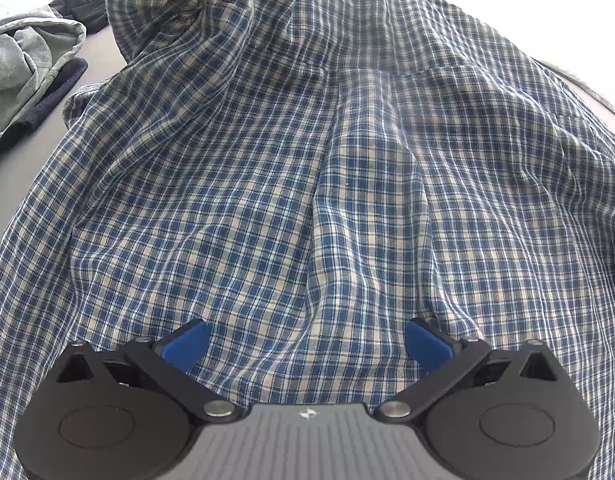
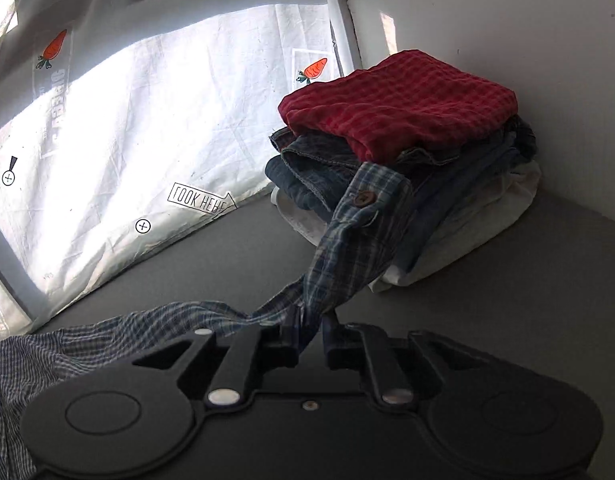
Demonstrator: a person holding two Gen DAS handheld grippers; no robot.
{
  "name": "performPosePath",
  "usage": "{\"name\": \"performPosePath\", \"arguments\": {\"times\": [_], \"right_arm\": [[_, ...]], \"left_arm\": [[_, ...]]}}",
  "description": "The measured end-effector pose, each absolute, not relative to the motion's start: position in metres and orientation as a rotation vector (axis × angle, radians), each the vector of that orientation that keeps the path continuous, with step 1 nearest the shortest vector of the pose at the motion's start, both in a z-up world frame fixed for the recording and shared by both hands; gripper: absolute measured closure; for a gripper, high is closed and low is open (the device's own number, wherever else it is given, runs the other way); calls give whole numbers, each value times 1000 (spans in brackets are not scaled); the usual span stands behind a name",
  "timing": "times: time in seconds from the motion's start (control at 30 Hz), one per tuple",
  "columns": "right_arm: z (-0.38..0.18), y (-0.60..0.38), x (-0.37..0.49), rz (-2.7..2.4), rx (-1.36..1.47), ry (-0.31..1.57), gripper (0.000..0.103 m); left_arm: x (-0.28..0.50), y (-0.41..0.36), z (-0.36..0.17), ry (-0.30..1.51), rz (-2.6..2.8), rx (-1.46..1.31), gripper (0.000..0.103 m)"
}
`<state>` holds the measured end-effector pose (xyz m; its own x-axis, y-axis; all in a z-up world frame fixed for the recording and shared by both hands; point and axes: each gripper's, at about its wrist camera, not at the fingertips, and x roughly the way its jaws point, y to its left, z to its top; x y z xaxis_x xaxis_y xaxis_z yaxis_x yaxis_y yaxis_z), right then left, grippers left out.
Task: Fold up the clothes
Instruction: 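Pull the cuff with the right tool to straighten the sleeve, then lay the sleeve flat on the table and open the right tool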
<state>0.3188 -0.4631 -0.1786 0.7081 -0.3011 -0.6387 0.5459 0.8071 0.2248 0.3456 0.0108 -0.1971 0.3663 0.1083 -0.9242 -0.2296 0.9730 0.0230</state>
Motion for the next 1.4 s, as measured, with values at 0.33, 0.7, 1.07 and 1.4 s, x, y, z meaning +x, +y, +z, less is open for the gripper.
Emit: {"name": "performPosePath", "arguments": {"times": [0.33, 0.7, 1.07, 1.4], "right_arm": [[-212, -496, 301, -661, 601, 707, 57], [-228, -520, 312, -683, 473, 753, 43], [-218, -544, 318, -651, 327, 708, 81], [-219, -601, 310, -870, 320, 678, 82]], "left_arm": [[359, 10, -202, 1163, 216, -111, 0], [366, 9, -206, 1144, 217, -106, 0], [366, 9, -209, 1118, 217, -98, 0], [368, 12, -209, 1103, 216, -97, 0]]}}
